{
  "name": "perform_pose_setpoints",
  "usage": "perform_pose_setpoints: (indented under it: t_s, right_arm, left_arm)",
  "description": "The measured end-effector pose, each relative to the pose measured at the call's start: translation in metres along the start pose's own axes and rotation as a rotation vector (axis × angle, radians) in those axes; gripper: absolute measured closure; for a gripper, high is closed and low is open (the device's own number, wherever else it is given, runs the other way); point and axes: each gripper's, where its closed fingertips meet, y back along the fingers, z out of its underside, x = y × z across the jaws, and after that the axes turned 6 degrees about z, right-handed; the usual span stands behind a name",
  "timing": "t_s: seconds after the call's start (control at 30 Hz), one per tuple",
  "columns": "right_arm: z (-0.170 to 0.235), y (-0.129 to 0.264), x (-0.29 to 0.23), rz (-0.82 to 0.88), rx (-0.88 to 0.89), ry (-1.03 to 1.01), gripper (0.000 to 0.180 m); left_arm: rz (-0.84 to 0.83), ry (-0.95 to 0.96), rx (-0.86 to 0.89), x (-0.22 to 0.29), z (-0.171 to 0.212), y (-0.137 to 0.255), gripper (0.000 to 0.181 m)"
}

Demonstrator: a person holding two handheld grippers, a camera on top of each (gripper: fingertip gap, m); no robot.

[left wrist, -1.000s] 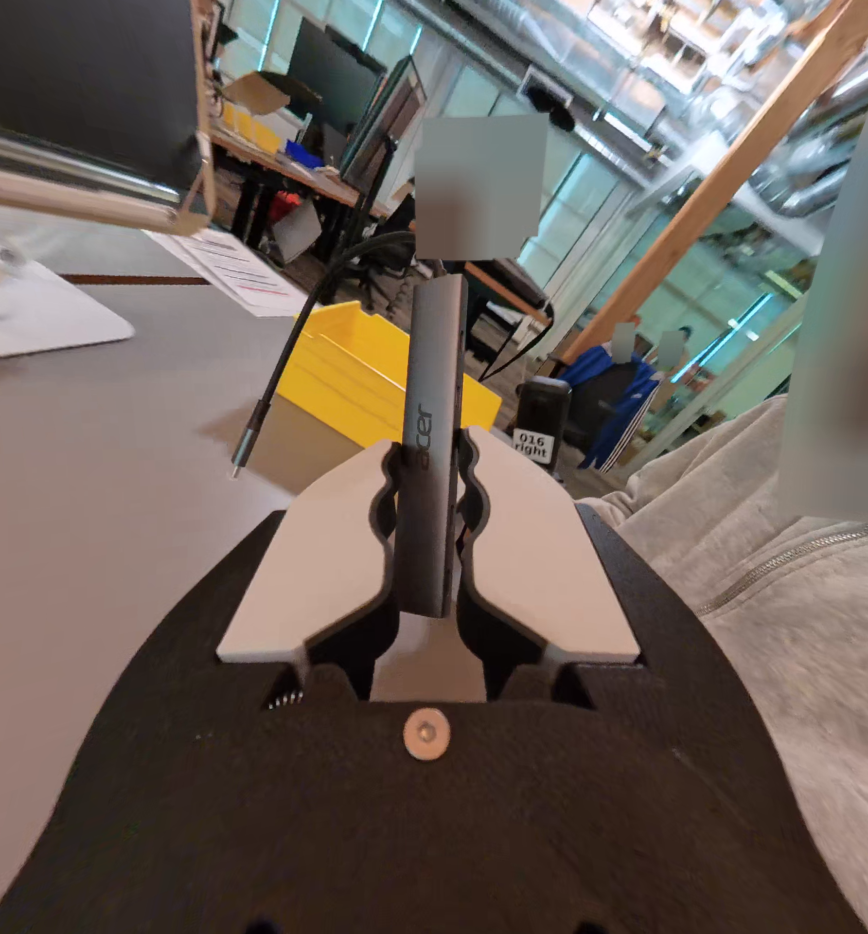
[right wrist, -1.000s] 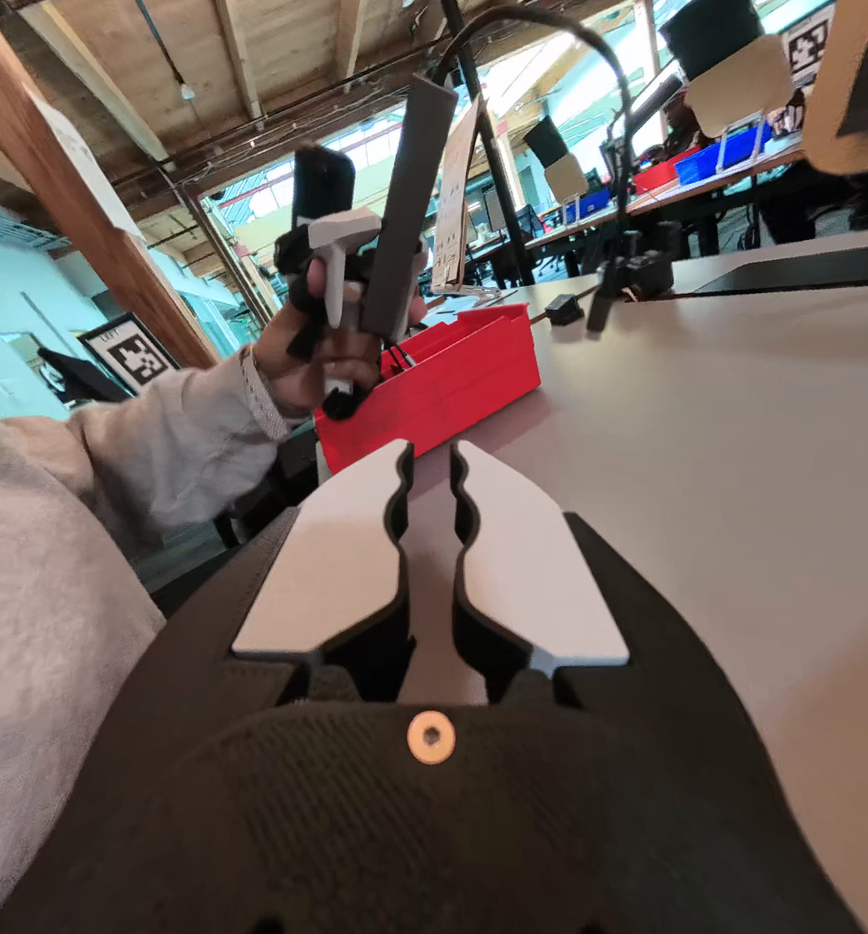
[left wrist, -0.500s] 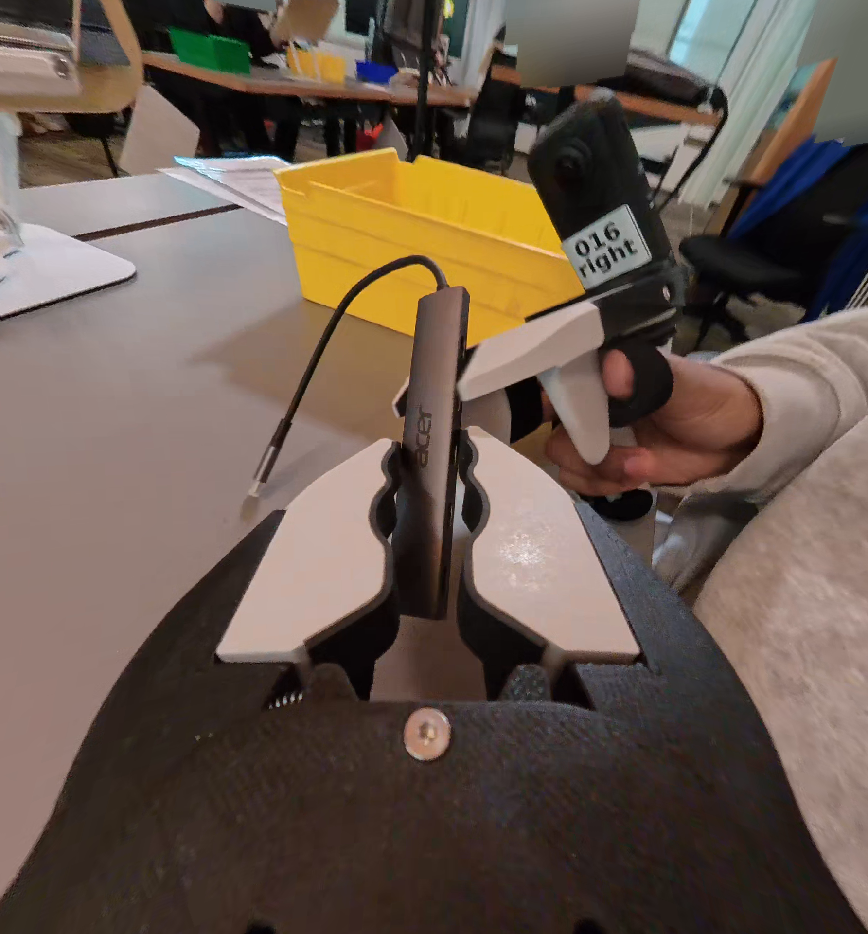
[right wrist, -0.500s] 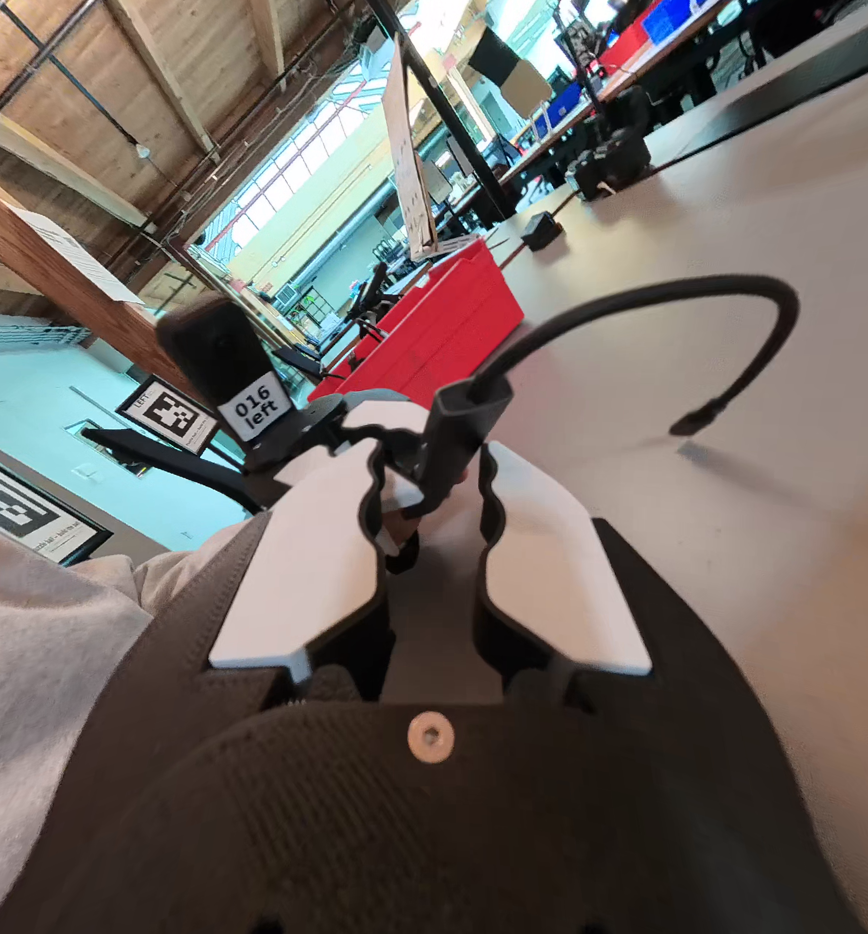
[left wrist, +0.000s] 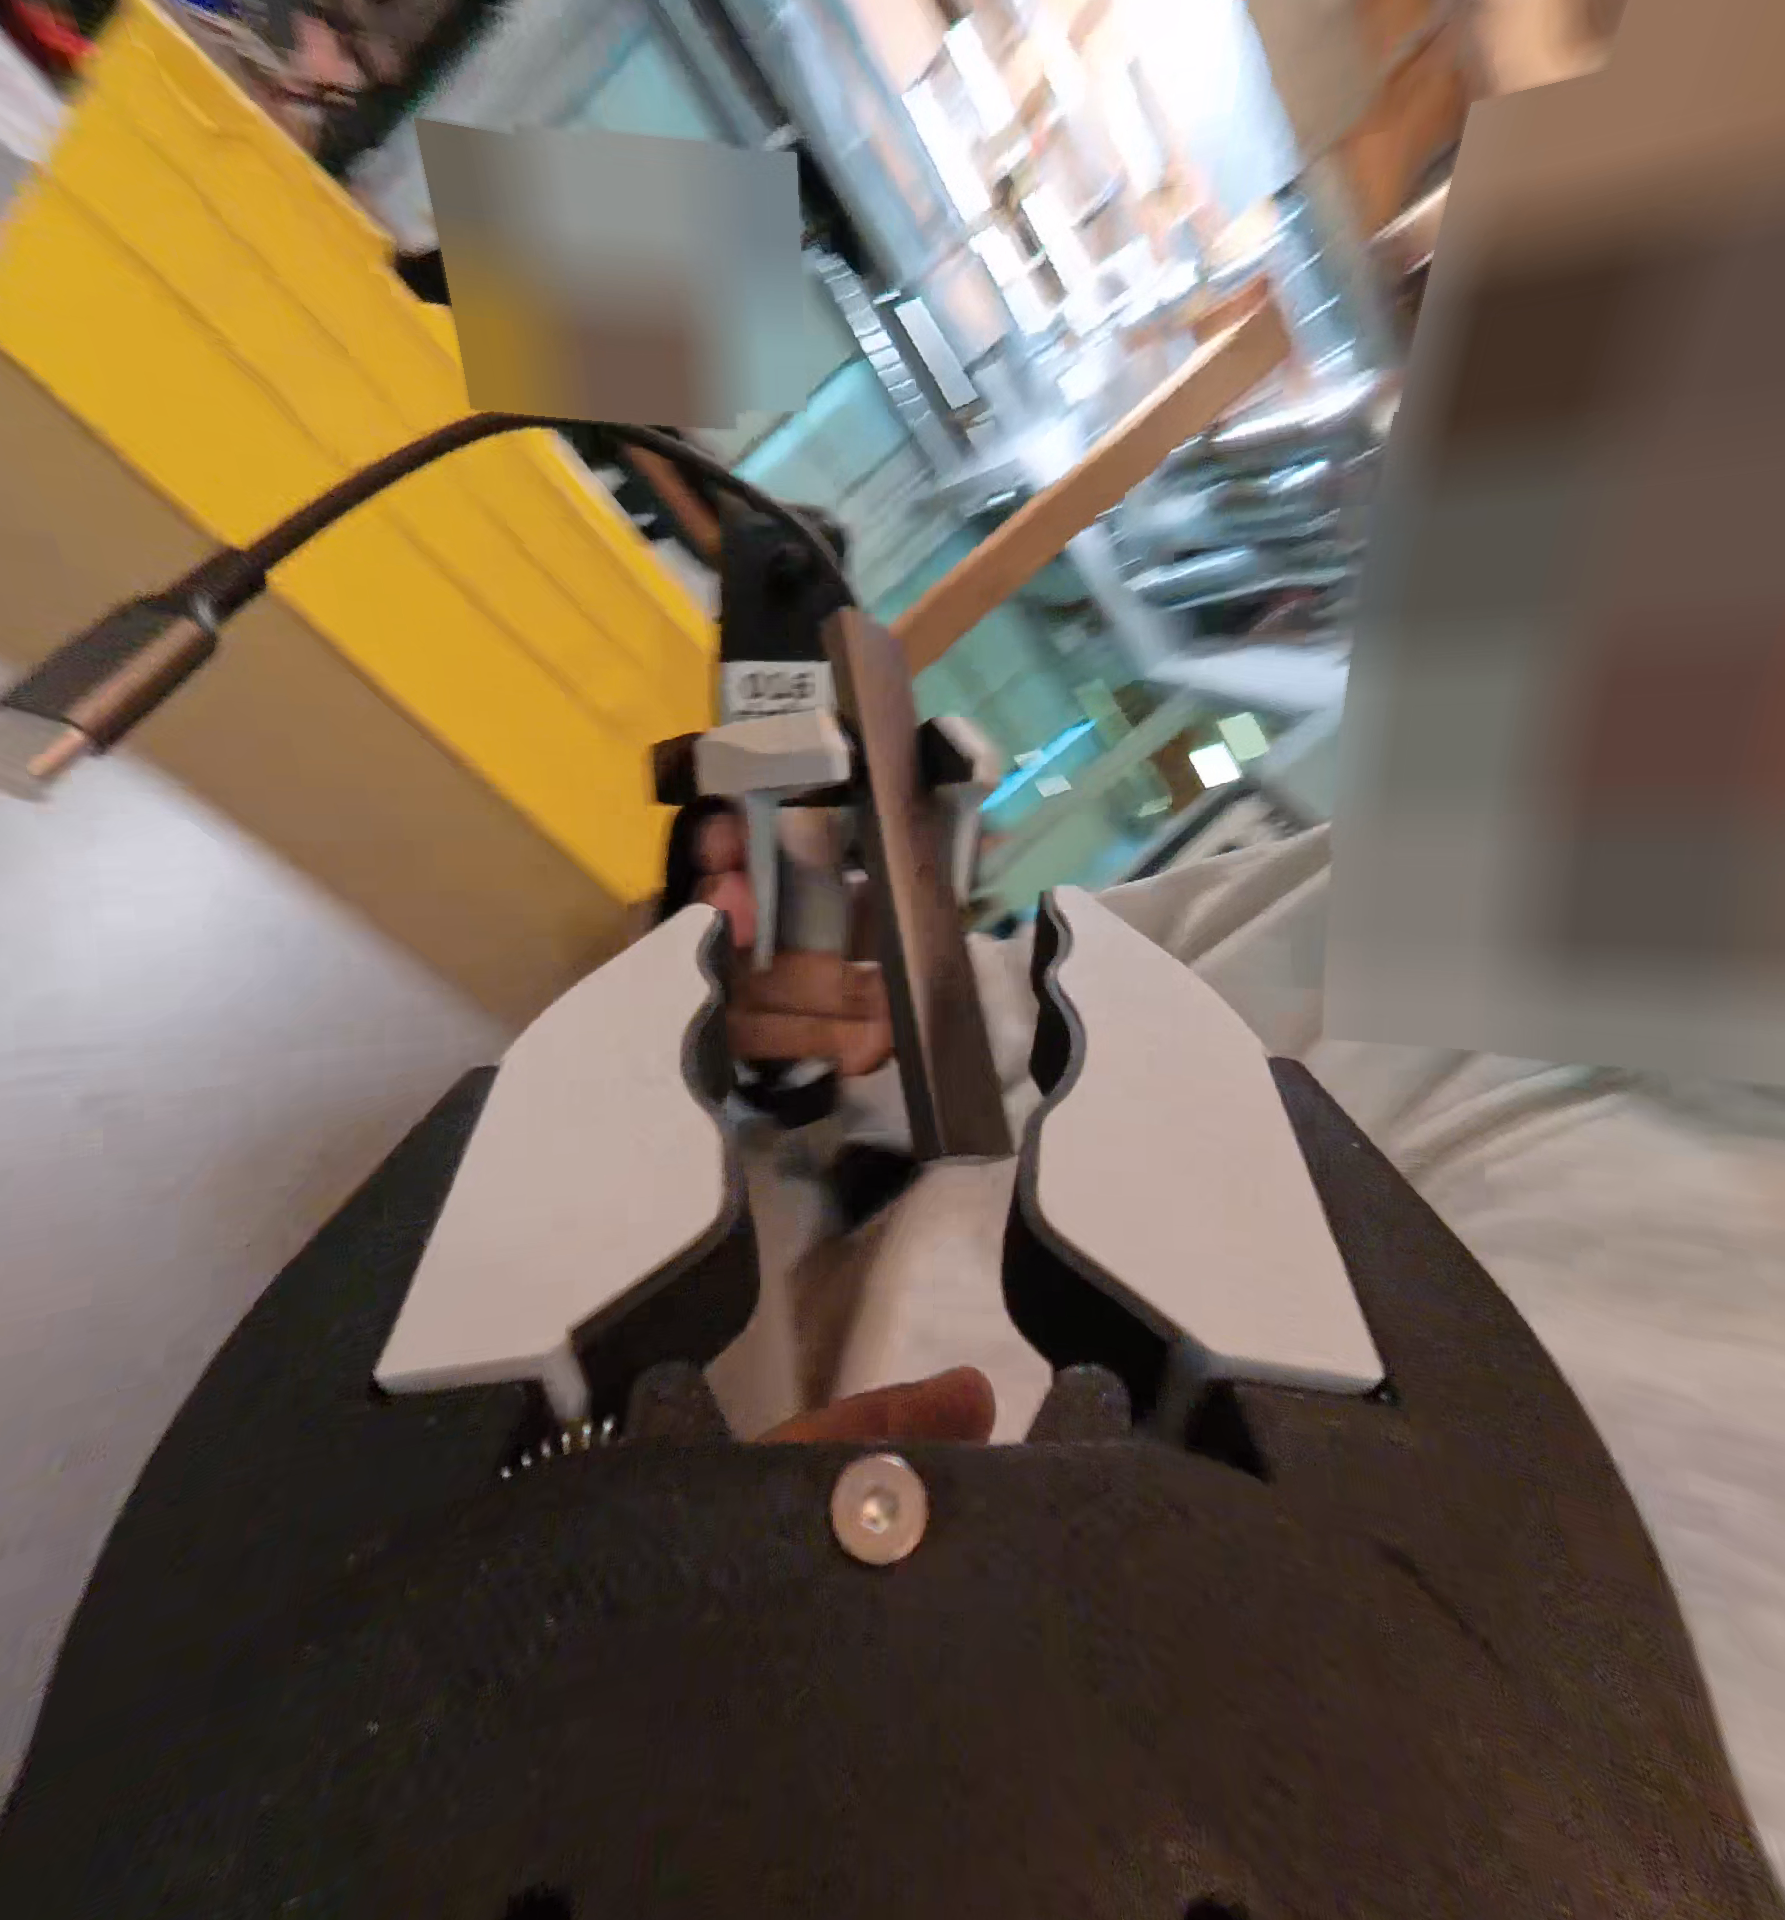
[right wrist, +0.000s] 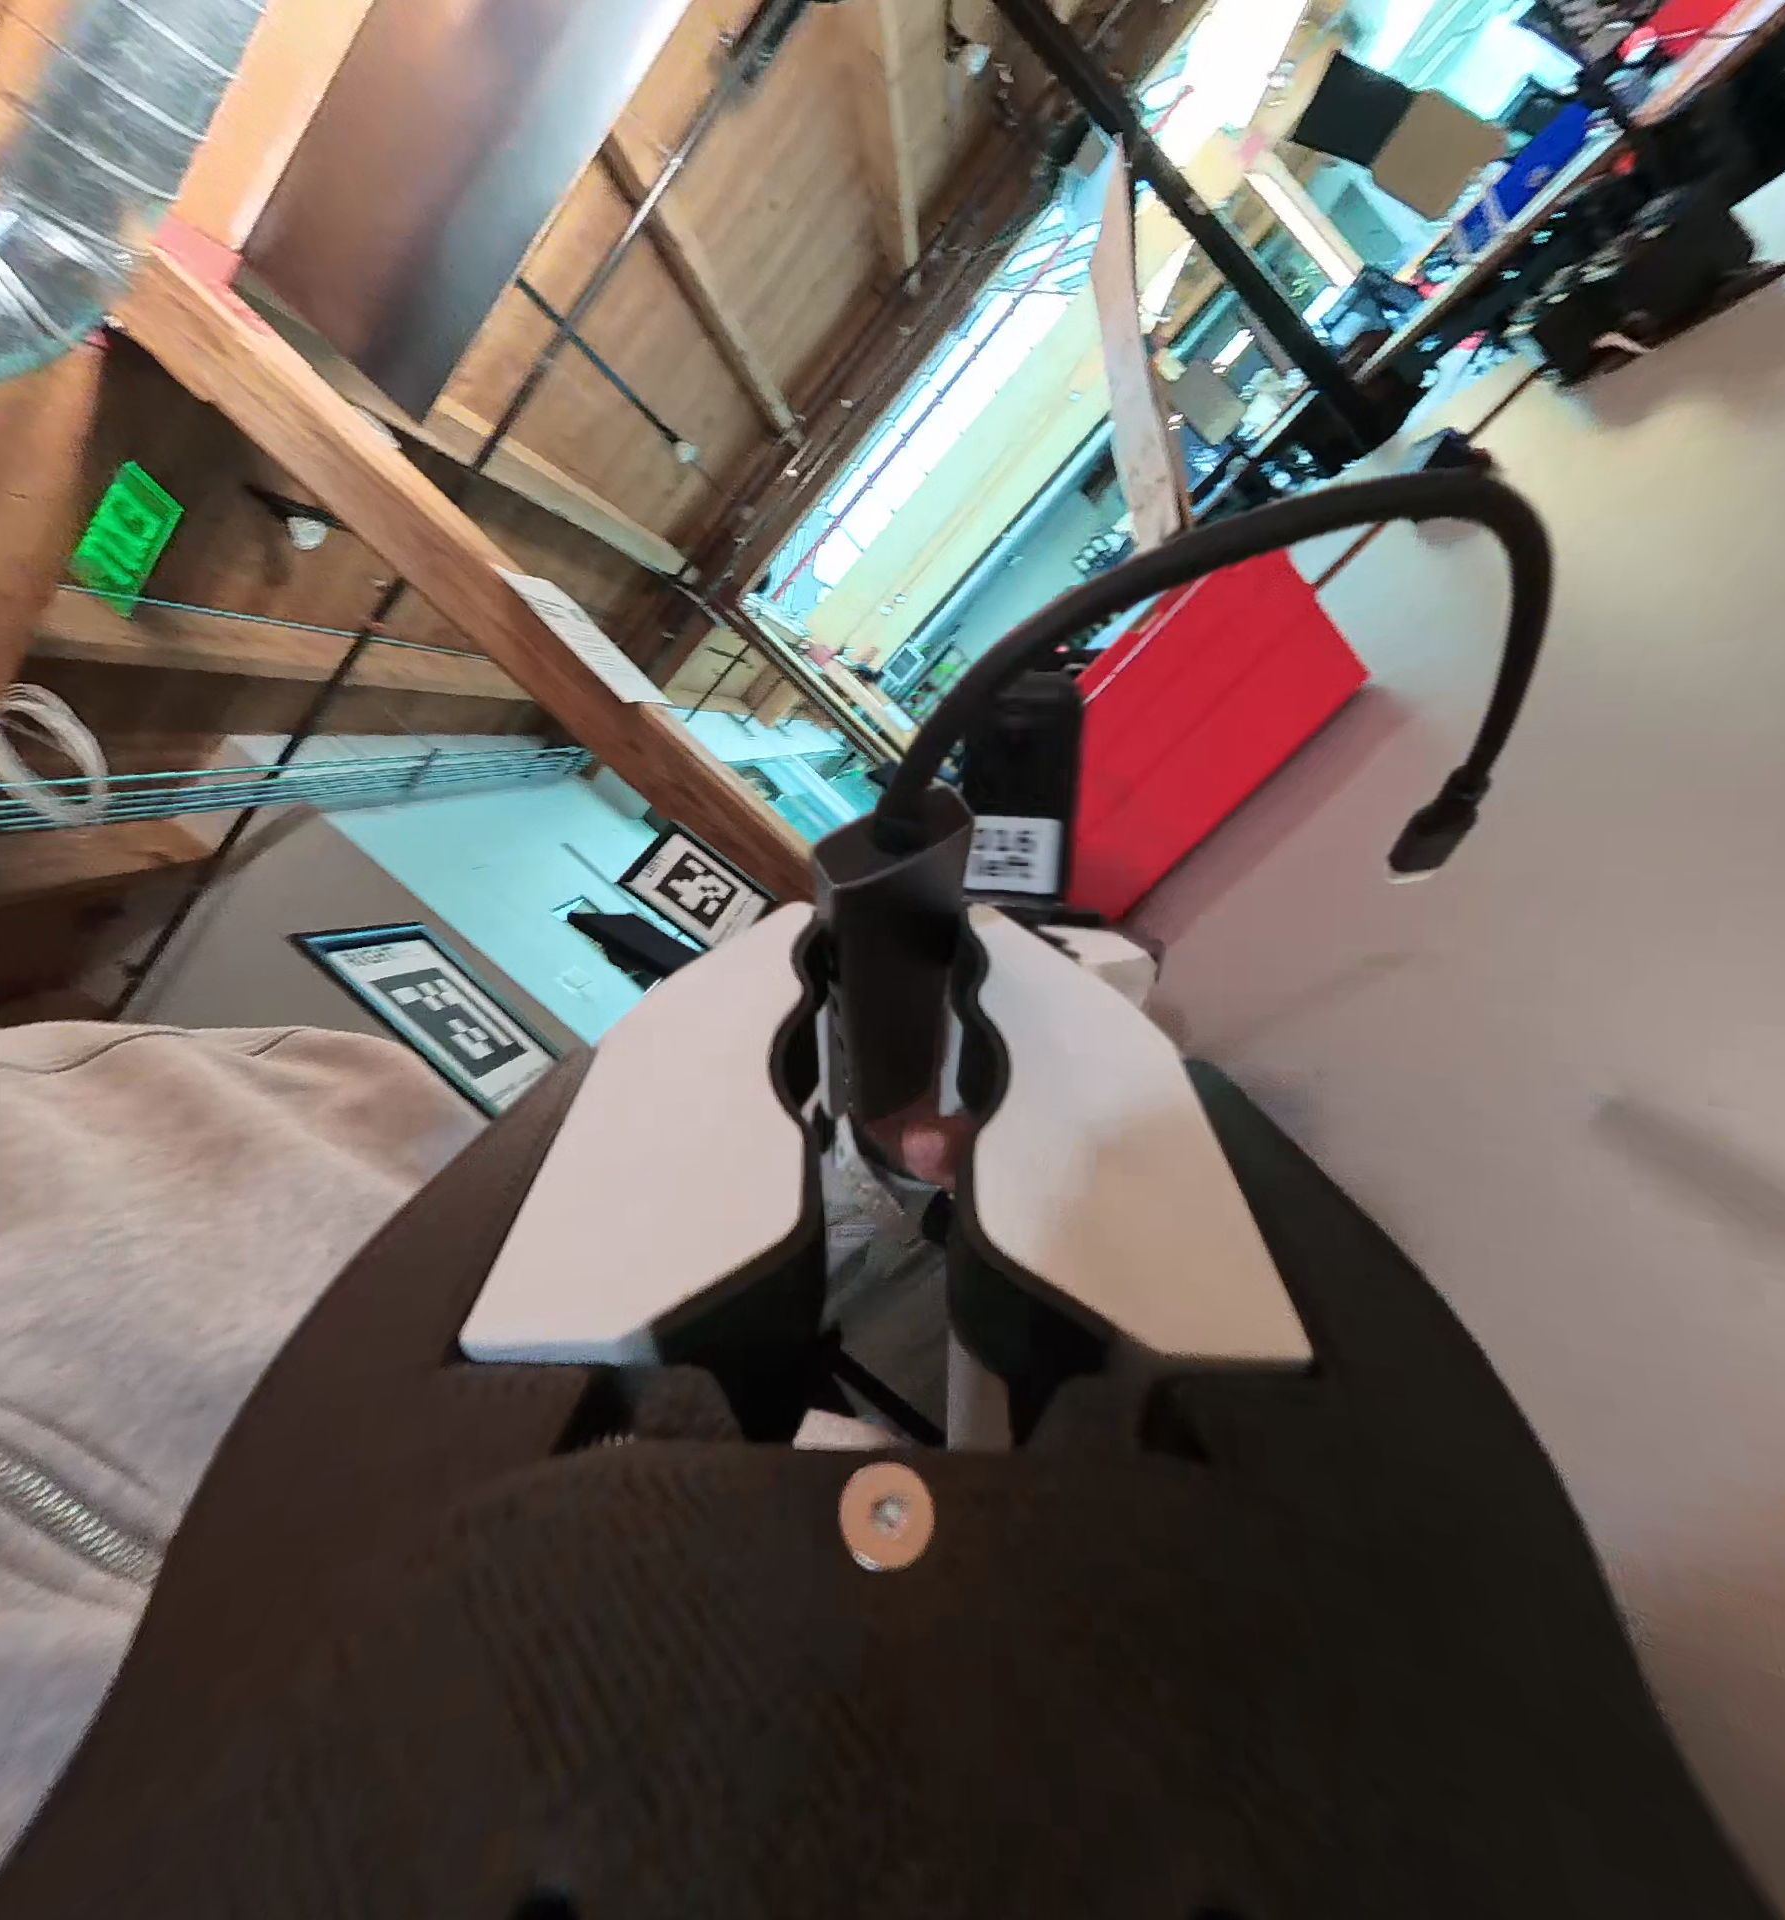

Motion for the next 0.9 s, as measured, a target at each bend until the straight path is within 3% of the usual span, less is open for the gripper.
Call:
perform_pose_setpoints:
  t_s: [0.13, 0.33, 0.53, 0.6, 0.7, 0.9]
  right_arm:
    - [0.002, -0.001, -0.010, -0.046, -0.027, 0.040, 0.157]
    - [0.002, 0.001, -0.020, -0.151, -0.042, -0.019, 0.157]
    - [0.008, -0.001, -0.027, -0.220, -0.088, -0.073, 0.157]
    - [0.005, -0.003, -0.019, -0.167, -0.054, -0.082, 0.154]
    - [-0.007, -0.002, -0.003, -0.062, 0.038, -0.064, 0.125]
    - [-0.010, 0.001, 0.010, 0.060, 0.045, 0.044, 0.124]
  left_arm:
    - [0.229, 0.213, 0.021, 0.019, 0.004, -0.002, 0.144]
    - [0.297, 0.235, -0.088, 0.029, 0.023, -0.013, 0.166]
    - [0.331, 0.206, -0.174, 0.037, 0.035, -0.015, 0.166]
    - [0.311, 0.181, -0.171, 0.035, 0.034, -0.014, 0.167]
    - [0.315, 0.130, -0.098, 0.037, 0.020, -0.011, 0.167]
    - [0.212, 0.040, 0.128, 0.024, -0.017, 0.008, 0.169]
